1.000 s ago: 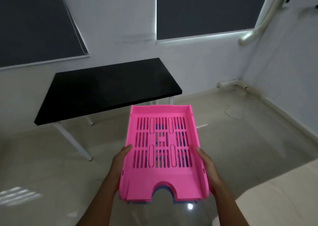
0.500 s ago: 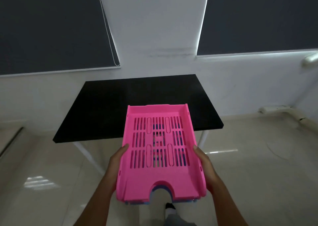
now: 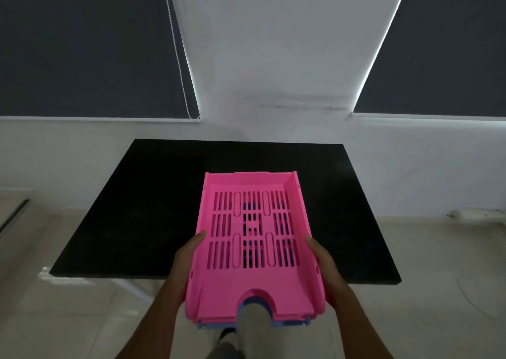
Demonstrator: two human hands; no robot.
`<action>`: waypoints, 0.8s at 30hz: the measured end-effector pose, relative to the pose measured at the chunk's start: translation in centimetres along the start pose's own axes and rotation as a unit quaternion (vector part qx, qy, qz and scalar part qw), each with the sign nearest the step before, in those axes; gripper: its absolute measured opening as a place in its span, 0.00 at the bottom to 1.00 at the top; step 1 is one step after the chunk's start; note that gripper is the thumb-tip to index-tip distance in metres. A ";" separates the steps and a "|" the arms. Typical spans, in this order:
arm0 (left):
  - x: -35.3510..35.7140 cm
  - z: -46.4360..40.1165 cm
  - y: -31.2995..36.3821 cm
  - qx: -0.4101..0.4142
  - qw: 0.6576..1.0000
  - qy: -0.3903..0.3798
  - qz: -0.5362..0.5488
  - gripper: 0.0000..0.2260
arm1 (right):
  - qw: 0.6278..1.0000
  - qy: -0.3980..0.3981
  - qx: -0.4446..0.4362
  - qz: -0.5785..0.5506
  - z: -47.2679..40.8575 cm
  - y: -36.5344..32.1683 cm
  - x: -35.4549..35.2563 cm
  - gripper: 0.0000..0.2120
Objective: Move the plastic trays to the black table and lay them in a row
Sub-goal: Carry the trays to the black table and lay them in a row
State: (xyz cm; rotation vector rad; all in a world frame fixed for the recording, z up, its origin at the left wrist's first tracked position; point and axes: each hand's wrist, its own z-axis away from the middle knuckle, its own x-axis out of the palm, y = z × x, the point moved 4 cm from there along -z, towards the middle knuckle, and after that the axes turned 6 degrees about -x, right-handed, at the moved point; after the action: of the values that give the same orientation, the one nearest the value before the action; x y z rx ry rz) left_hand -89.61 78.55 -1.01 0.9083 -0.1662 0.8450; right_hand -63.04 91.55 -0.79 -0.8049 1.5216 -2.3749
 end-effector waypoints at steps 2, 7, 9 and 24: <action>-0.2 -2.7 2.1 -0.003 1.000 0.006 -0.011 0.23 | 1.000 -0.002 0.008 -0.010 -3.0 -0.6 0.6 0.28; -0.9 -8.5 8.8 0.004 1.000 0.017 -0.024 0.30 | 0.998 0.003 0.042 -0.055 -10.3 -2.1 2.6 0.26; -1.3 -10.5 11.0 0.001 0.999 0.011 -0.036 0.32 | 0.997 0.009 0.048 -0.068 -12.9 -2.8 3.5 0.27; -1.8 -16.7 17.5 0.011 0.994 0.047 -0.094 0.20 | 0.995 0.013 0.058 -0.085 -22.6 -4.5 5.5 0.27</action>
State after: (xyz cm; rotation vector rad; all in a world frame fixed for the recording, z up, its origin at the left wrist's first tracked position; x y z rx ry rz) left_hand -106.77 95.75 -1.33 0.8882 0.0113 0.7151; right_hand -79.41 108.56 -2.18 -0.9133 1.3583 -2.5784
